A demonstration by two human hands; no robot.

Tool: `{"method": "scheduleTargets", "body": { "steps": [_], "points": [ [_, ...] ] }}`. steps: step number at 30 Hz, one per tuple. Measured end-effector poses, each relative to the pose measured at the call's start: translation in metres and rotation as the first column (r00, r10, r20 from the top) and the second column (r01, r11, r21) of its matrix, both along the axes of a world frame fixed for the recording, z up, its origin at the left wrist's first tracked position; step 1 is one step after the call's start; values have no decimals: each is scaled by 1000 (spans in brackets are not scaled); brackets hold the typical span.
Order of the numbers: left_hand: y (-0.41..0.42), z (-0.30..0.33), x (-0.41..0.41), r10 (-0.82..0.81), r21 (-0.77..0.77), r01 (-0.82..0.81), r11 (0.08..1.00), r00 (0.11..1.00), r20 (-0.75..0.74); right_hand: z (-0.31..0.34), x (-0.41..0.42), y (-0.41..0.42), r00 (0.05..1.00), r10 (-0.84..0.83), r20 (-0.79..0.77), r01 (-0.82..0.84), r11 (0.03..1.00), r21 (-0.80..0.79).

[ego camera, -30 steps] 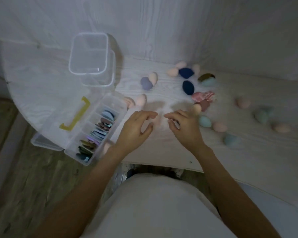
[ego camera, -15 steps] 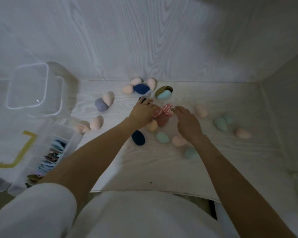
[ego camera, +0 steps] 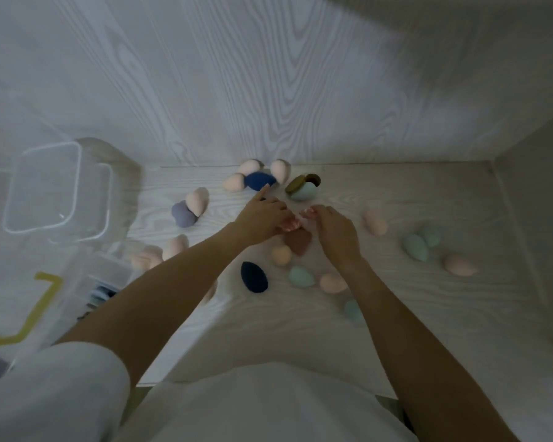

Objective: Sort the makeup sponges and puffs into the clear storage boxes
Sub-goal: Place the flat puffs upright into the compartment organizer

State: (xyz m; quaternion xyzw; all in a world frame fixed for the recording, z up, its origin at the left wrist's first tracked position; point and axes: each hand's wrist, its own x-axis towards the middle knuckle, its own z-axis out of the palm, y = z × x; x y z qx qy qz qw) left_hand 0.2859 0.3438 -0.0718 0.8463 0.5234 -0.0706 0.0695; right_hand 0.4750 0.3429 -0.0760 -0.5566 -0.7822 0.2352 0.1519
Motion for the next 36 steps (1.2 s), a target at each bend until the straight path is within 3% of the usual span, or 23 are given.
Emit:
{"method": "scheduleTargets", "body": {
  "steps": [2,4,6,9,17,22,28,33,36],
  "points": [
    [-4,1,-2,53,64,-62,996,990,131,11,0,-10,986,-105,-132,112,992,49],
    [-14,12,-7,147,152,-212,965,924,353,28,-4,-22,955,-176,-240,194,980,51],
    [-35,35,-14,209,212,-367,906,822,529,45,-11,-36,914,-244,-325,258,966,-3],
    [-82,66,-42,294,163,-496,853,714,635,63,-32,-60,860,-307,-407,271,951,-145],
    [-209,70,-176,490,211,-654,726,708,510,61,-130,-122,876,-2,-483,-62,991,-116],
    [-231,53,-223,525,176,-604,777,777,347,64,-179,-140,874,139,-465,-218,969,-119],
    [-225,32,-237,439,55,-463,885,867,235,65,-232,-146,917,276,-287,-302,952,-52],
    [-231,24,-249,415,42,-447,894,858,304,65,-278,-148,931,279,-234,-302,951,-68],
    [-231,23,-251,434,32,-477,878,823,366,53,-300,-149,918,396,13,-396,918,-28]
  ]
}}
